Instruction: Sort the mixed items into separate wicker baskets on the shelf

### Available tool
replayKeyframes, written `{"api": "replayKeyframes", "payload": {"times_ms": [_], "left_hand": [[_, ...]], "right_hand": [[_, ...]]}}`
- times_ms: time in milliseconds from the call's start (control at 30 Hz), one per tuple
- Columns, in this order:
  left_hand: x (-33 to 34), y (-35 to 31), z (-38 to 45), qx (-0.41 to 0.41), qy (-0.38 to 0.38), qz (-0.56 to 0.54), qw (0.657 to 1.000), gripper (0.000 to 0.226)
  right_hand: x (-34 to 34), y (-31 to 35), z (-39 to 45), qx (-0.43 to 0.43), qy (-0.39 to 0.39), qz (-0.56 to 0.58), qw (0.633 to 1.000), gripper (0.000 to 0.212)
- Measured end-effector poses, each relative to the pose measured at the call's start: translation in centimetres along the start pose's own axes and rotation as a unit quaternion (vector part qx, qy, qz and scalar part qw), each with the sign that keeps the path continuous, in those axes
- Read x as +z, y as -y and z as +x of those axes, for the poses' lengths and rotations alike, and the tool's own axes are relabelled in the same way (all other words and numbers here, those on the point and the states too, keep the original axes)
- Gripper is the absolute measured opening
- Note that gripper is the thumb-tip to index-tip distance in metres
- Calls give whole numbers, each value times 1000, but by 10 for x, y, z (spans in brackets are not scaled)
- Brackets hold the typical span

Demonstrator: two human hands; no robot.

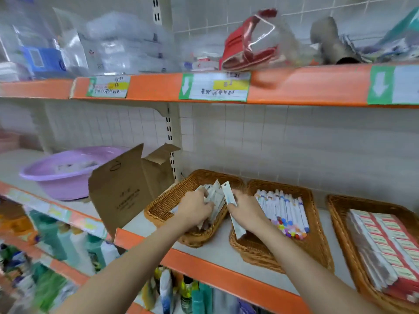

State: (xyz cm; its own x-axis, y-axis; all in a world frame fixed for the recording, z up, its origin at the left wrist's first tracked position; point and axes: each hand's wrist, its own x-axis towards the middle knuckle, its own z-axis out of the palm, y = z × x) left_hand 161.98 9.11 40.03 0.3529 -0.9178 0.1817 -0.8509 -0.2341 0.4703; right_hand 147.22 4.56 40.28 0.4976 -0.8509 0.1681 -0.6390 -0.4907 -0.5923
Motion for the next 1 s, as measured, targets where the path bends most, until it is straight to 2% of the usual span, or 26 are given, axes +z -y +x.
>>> {"api": "replayKeyframes", "payload": {"times_ms": [300, 433, 733, 900, 967, 1000], "left_hand": [[-20, 61, 31, 50, 46, -3, 998, 31], [-21, 71, 45, 50, 59, -10, 997, 31], [-20, 84, 61, 38, 103, -21, 994, 33], [-19, 79, 70, 49, 124, -21, 991, 37], [-19, 78, 75, 66, 126, -13, 990, 25], [-18, 78, 78, 73, 126, -3, 989, 8]], "right_hand": [[33, 41, 20, 53, -19, -24, 998, 40], [37, 47, 32, 54, -11, -26, 998, 51], [53, 44, 58, 58, 13, -72, 996, 40], [61, 43, 63, 70, -12, -113, 991, 50], [63, 44, 68, 84, -19, -147, 985, 53], [65, 45, 71, 98, -18, -162, 982, 54]]}}
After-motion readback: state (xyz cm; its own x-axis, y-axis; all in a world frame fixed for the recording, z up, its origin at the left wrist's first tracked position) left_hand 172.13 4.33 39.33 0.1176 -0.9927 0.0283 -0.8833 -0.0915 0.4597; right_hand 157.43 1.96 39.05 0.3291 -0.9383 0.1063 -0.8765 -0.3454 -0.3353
